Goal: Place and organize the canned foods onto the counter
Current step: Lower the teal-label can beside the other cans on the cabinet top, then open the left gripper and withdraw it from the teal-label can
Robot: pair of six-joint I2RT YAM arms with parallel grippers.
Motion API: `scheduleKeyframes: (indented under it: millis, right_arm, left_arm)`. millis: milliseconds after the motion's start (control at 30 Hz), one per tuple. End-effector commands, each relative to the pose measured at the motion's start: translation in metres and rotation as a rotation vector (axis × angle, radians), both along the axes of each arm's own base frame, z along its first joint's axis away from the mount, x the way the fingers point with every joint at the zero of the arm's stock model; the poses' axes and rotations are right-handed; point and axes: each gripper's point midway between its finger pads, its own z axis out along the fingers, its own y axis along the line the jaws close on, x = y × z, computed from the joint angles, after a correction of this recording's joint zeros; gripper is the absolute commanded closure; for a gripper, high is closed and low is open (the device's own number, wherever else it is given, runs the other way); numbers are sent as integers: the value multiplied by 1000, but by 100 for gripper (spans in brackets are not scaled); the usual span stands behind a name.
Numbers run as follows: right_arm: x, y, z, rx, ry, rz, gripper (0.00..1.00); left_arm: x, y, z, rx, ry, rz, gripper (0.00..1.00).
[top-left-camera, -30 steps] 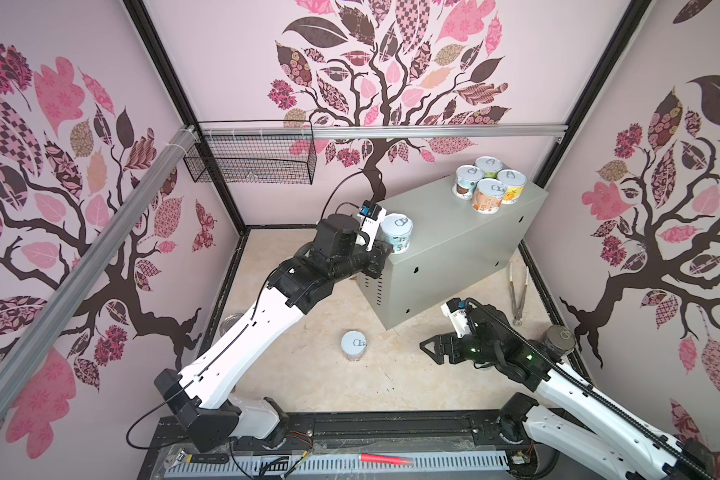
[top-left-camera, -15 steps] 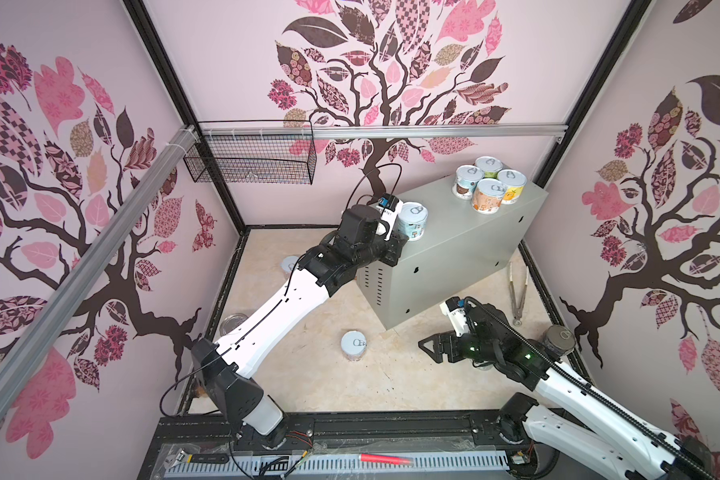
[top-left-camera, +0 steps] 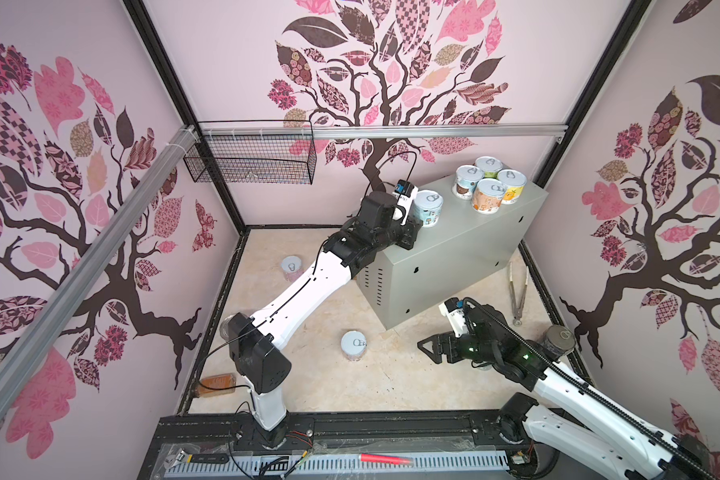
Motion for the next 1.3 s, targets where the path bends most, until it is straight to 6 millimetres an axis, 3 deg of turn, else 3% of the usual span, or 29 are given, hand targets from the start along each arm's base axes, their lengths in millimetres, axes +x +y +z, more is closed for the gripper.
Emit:
scheduleKeyframes:
  millis: [0, 800, 1100, 1267]
  right_arm:
    - [-1, 3, 3, 17, -6, 11, 6]
    - [-3, 2, 6, 26, -10, 9, 6]
    - [-3, 2, 7, 24, -11, 10, 6]
    - [-2, 0, 7, 15, -15, -2, 6]
  left_arm:
    - [13, -11, -20, 34, 44, -14, 70]
    - [68, -59, -50, -83, 95, 20, 70]
    - [80, -53, -52, -103, 102, 77, 69]
    - [66, -33, -24, -129, 66, 93, 63]
